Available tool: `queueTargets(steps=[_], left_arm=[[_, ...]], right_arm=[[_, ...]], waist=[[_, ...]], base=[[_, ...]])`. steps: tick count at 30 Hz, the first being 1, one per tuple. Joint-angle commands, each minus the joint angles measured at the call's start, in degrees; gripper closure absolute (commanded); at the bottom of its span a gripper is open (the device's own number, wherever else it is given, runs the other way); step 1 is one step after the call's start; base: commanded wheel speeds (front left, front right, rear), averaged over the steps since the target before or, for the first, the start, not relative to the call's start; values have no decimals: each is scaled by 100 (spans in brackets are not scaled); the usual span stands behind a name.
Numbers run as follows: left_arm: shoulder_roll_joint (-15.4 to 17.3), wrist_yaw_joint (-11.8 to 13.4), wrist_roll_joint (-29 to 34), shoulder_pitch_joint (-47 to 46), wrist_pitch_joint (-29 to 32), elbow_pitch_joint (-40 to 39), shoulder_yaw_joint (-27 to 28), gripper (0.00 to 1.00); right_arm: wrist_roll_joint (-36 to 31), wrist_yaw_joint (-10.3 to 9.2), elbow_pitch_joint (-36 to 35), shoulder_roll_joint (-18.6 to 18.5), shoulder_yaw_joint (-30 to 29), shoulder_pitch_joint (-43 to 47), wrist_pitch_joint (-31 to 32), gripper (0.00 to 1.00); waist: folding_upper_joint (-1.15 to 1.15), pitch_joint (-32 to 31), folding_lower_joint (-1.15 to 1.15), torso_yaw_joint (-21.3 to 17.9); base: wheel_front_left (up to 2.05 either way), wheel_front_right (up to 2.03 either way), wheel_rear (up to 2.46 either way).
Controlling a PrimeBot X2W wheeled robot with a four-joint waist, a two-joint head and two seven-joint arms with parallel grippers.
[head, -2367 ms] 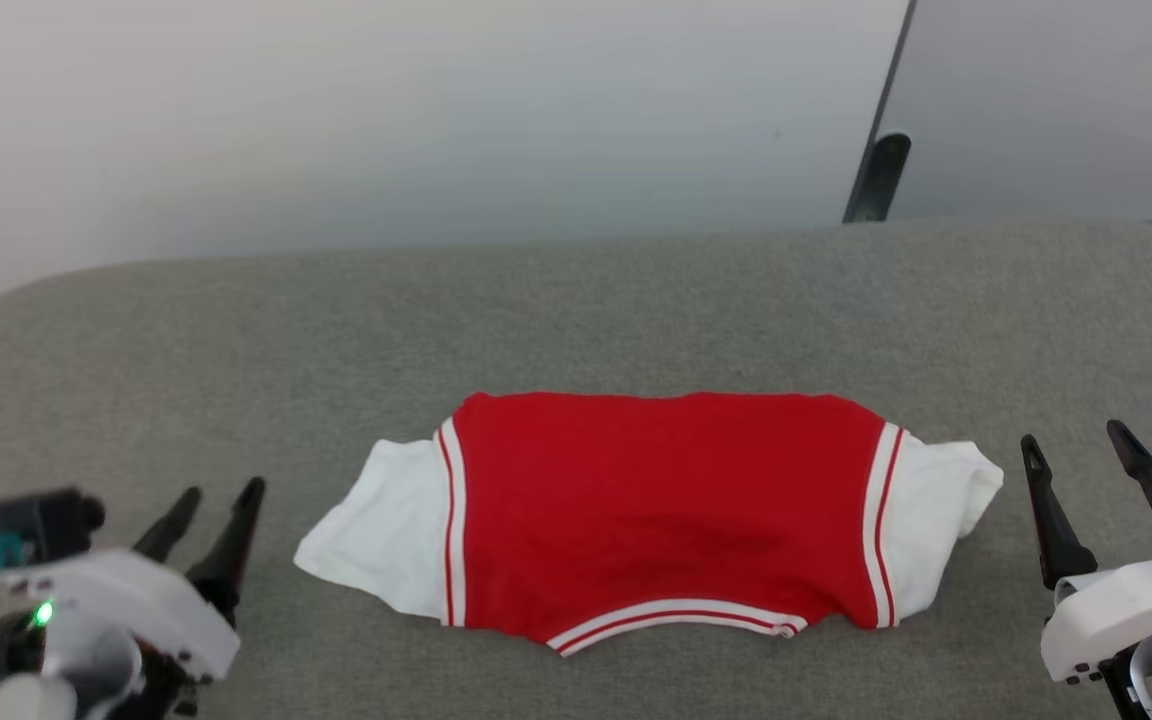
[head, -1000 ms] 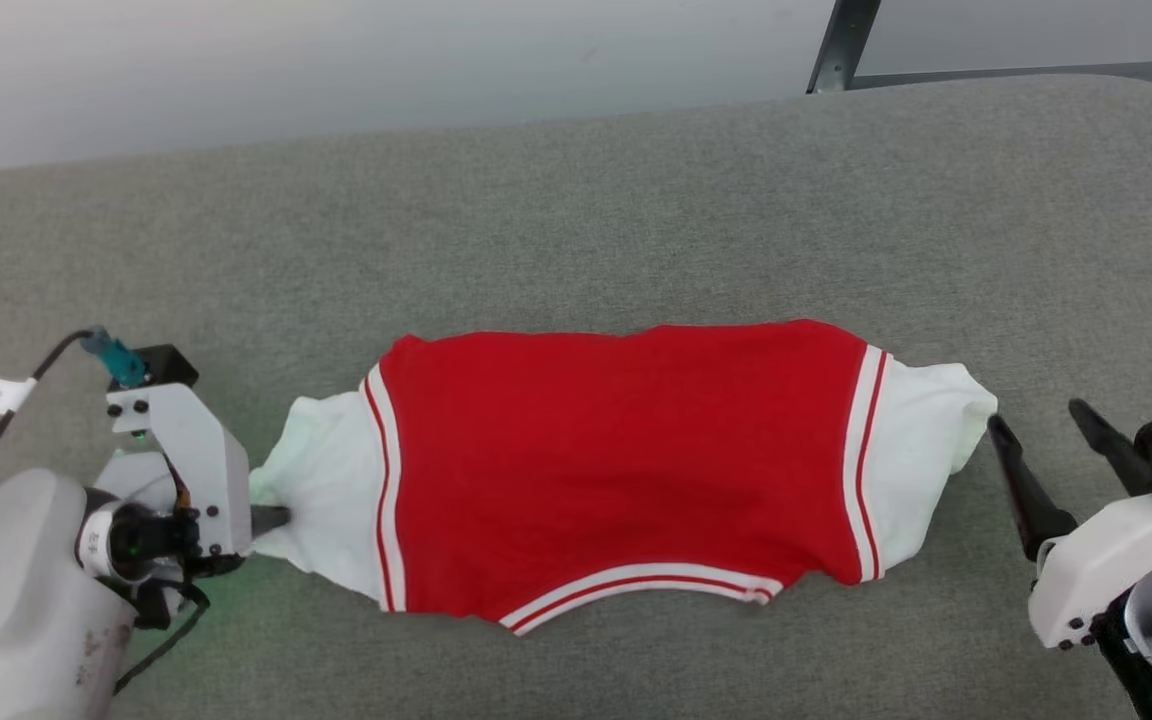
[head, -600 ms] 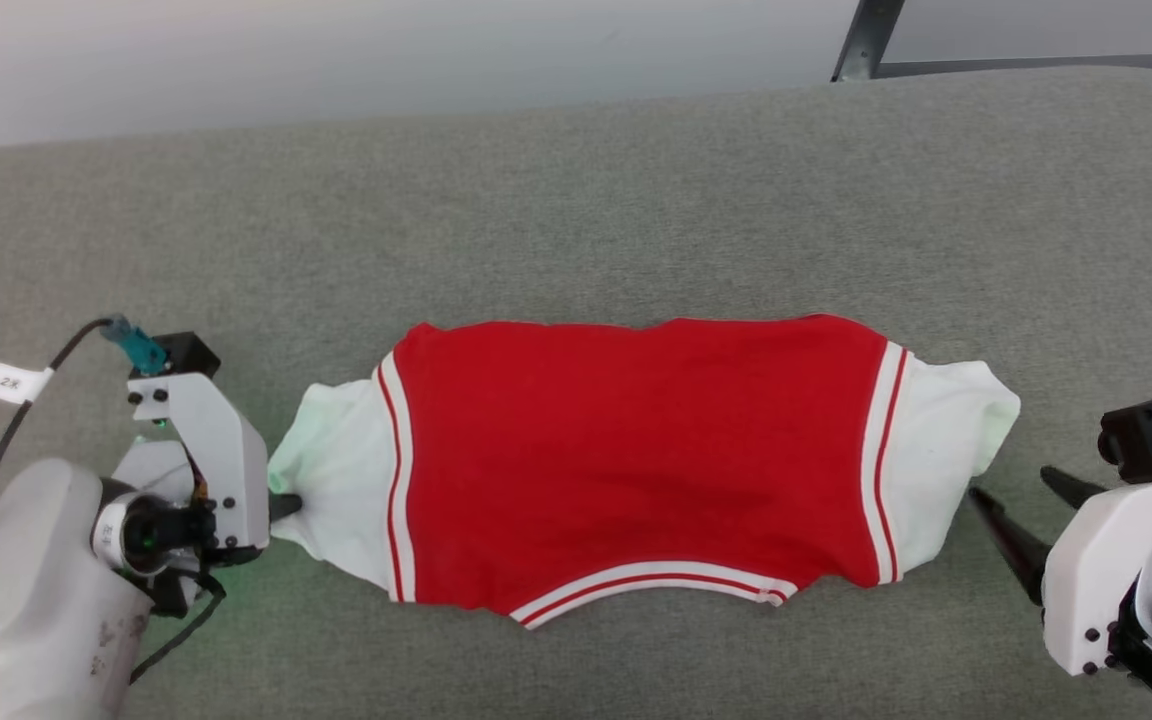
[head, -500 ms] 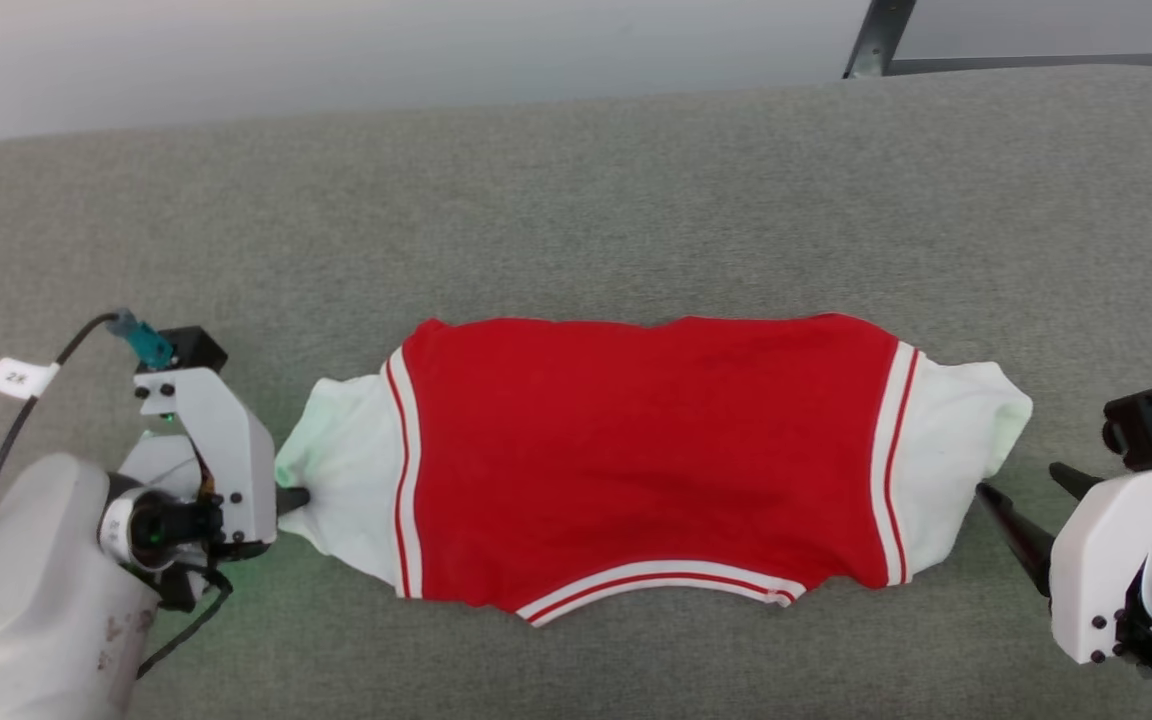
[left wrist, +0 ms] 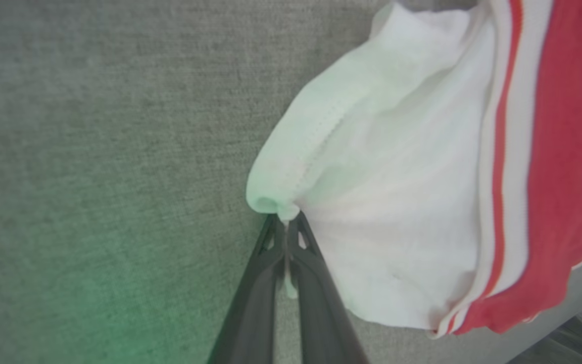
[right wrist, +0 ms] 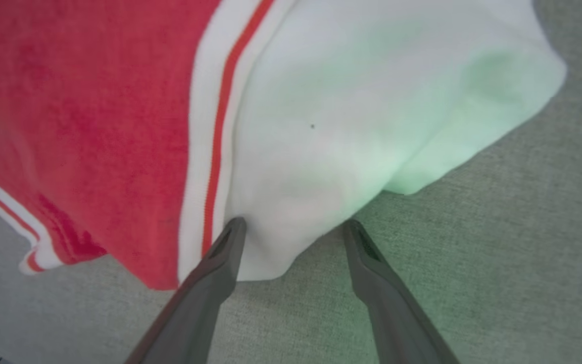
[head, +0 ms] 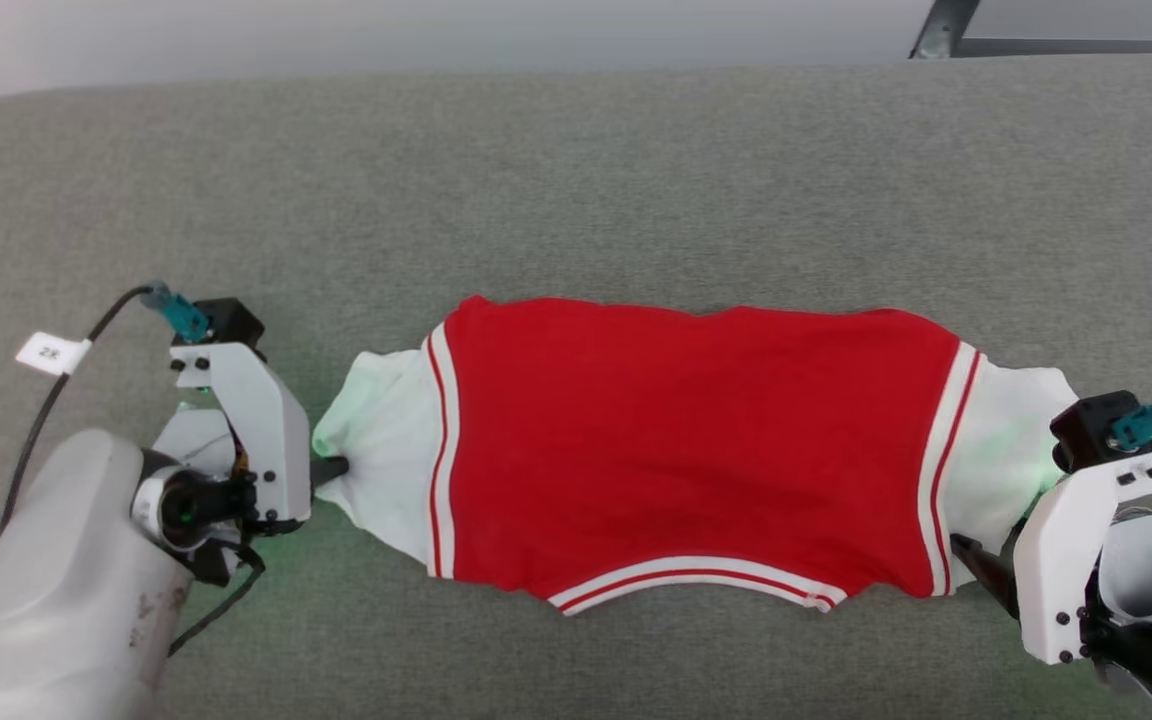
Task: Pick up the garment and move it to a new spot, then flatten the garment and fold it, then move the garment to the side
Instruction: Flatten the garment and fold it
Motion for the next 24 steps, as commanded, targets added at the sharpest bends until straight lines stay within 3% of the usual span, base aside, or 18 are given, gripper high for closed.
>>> queueTargets(steps=[1, 3, 4, 5, 11, 18, 24], left_arm=[[-213, 12, 2, 137, -73, 161, -126, 98], [-241, -6, 0, 120, -88, 203, -159, 99], [-255, -22, -4, 111, -96, 227, -170, 100], [-267, -34, -8, 101, -107, 252, -183, 100], [-263, -99, -12, 29, -144, 392, -255, 100], [-110, -111, -25, -259, -20, 363, -246, 100], [51, -8, 12, -660, 230, 118, -229, 100]], right_arm=[[14, -6, 84, -21, 42, -26, 53, 0], [22, -5, 271, 31, 127, -76, 117, 0], [21, -4, 381, 67, 126, -93, 132, 13], [17, -4, 493, 81, 147, -129, 152, 100], [123, -1, 793, 13, 182, -332, 369, 100], [872, -1, 430, -29, -172, -761, 849, 100], [1090, -1, 266, 34, -512, -1451, 1094, 100]], waist=[[0, 29, 0, 41], [0, 35, 0, 72], [0, 34, 0, 87], [0, 27, 0, 100], [0, -73, 0, 156], [0, -408, 0, 172], [0, -880, 0, 221]], base=[[0, 0, 0], [0, 0, 0], [0, 0, 0], [0, 0, 0], [0, 0, 0], [0, 0, 0], [0, 0, 0]])
